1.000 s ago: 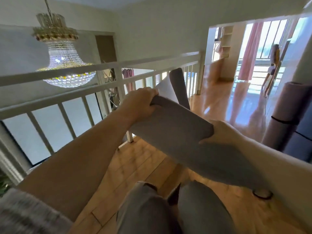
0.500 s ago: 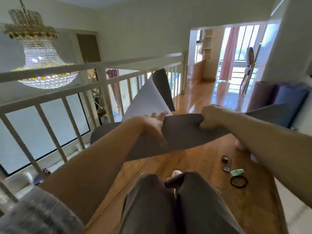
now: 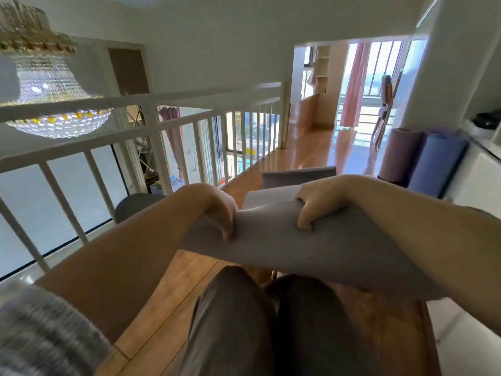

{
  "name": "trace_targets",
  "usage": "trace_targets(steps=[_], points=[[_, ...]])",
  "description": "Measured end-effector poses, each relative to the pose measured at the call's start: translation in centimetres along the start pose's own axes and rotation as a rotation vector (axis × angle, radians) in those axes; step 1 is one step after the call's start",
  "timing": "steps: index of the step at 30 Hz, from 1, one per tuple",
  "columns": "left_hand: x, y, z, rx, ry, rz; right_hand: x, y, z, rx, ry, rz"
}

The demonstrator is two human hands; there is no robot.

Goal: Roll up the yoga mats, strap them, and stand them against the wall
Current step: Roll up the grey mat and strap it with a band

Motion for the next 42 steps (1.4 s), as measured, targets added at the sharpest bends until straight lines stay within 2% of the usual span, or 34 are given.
trace_targets(steps=[7,12,16,18,20,24,27,32,36,39,40,42], points=[[-0.3,-0.3,-4.4,0.089,-0.071,0.058,1.3,1.5,-7.5,0.204,0.395,0.115],[-0.6,2.5,-5.5,0.008,-0.158,0.027,2.5,3.4,-10.2,0.078,0.436,0.116],[-0.5,4.4,-4.1,-0.047,-0.118,-0.018,2.9,4.7,-9.4,0.081,0.581,0.106],[-0.2,4.8,-2.6,-0.027,-0.048,-0.023,2.7,5.1,-7.9,0.147,0.673,0.078],[0.4,4.7,-0.3,-0.013,0.097,-0.010,2.4,5.0,-5.3,0.175,0.802,0.053],[3.0,3.8,5.1,-0.104,0.430,0.059,2.4,3.8,0.0,-0.003,0.995,0.039],[5.0,4.0,7.2,-0.237,0.494,0.084,2.4,3.4,0.8,-0.098,1.131,0.085],[6.2,6.7,5.2,-0.462,0.440,0.073,1.9,4.1,-2.3,-0.148,1.088,0.202],[4.3,7.9,1.8,-0.460,0.230,0.062,1.7,5.6,-4.1,-0.083,0.868,0.216],[2.7,8.1,-0.1,-0.361,0.111,0.013,2.0,6.3,-4.6,-0.039,0.731,0.219],[2.3,8.2,-0.5,-0.324,0.117,-0.020,2.1,6.4,-4.5,-0.033,0.703,0.214],[1.7,8.8,-0.8,-0.262,0.256,-0.117,2.4,6.0,-4.6,-0.010,0.639,0.216]])
Point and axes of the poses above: each hand's wrist, its own x-axis away from the middle knuckle, its own z-axis out of the back of the hand, y = z × x, the point moved 4 cm from there along -x, towards the middle knuckle, and after that the axes turned 12 degrees about -z, right-handed, at the moved point
